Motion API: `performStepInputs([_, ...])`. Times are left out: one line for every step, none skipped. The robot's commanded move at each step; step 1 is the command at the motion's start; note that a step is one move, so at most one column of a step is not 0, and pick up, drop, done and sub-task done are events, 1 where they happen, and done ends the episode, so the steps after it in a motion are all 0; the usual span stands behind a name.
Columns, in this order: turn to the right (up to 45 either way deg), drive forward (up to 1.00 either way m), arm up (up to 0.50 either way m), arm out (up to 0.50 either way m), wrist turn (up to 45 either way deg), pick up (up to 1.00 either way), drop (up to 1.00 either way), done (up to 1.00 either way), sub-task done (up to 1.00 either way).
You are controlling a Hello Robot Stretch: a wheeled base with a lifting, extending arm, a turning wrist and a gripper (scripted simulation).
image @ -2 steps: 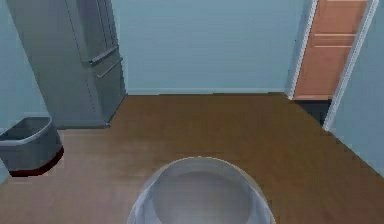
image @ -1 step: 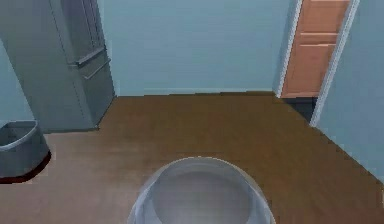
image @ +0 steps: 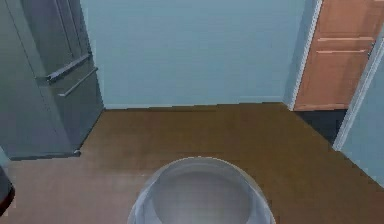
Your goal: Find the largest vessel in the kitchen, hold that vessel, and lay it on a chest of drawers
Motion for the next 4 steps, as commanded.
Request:
performStepInputs([18.0,0.00,0.00,0.00,0.0,0.00,0.00,0.00,0.00])
performStepInputs([0.0,1.00,0.00,0.00,0.0,0.00,0.00,0.00,0.00])
performStepInputs([3.0,0.00,0.00,0.00,0.0,0.00,0.00,0.00,0.00])
performStepInputs([0.0,1.00,0.00,0.00,0.0,0.00,0.00,0.00,0.00])
